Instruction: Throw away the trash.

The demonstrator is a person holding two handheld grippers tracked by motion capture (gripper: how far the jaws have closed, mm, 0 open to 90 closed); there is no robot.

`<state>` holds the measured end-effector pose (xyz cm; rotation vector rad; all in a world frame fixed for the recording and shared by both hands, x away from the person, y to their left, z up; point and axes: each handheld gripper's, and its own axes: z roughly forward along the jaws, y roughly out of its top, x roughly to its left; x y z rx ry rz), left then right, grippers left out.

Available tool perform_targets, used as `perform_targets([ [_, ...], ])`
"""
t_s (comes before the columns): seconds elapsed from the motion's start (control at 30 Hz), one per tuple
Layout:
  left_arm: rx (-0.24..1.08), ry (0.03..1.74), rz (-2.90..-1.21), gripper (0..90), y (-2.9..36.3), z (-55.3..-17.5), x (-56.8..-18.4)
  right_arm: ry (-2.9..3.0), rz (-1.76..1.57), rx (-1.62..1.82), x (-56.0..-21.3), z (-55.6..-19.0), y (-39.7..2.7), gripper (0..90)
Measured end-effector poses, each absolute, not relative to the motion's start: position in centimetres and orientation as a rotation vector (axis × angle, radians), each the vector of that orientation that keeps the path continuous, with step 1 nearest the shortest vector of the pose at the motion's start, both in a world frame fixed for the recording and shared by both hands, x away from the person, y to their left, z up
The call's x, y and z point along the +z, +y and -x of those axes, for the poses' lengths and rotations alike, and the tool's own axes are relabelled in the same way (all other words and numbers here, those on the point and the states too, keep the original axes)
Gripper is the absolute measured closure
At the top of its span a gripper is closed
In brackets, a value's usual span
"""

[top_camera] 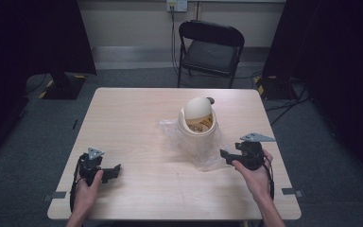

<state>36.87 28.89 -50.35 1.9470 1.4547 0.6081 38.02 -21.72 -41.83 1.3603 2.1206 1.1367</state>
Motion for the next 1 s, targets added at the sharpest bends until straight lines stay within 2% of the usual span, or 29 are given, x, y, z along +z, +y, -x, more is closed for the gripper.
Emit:
perform_targets([
  [0.57, 0.607, 1.454, -1.949, 0.5, 28.9, -36.9, -50.3, 2.047, -1.532, 0.983, -46.9, -37.1, -26.9, 22.1],
  [1.0, 0.607, 1.454, -1.949, 0.5, 28.9, -36.9, -50.3, 2.003, -1.582, 0.835, -49.3, -37.4, -28.3, 19.1],
])
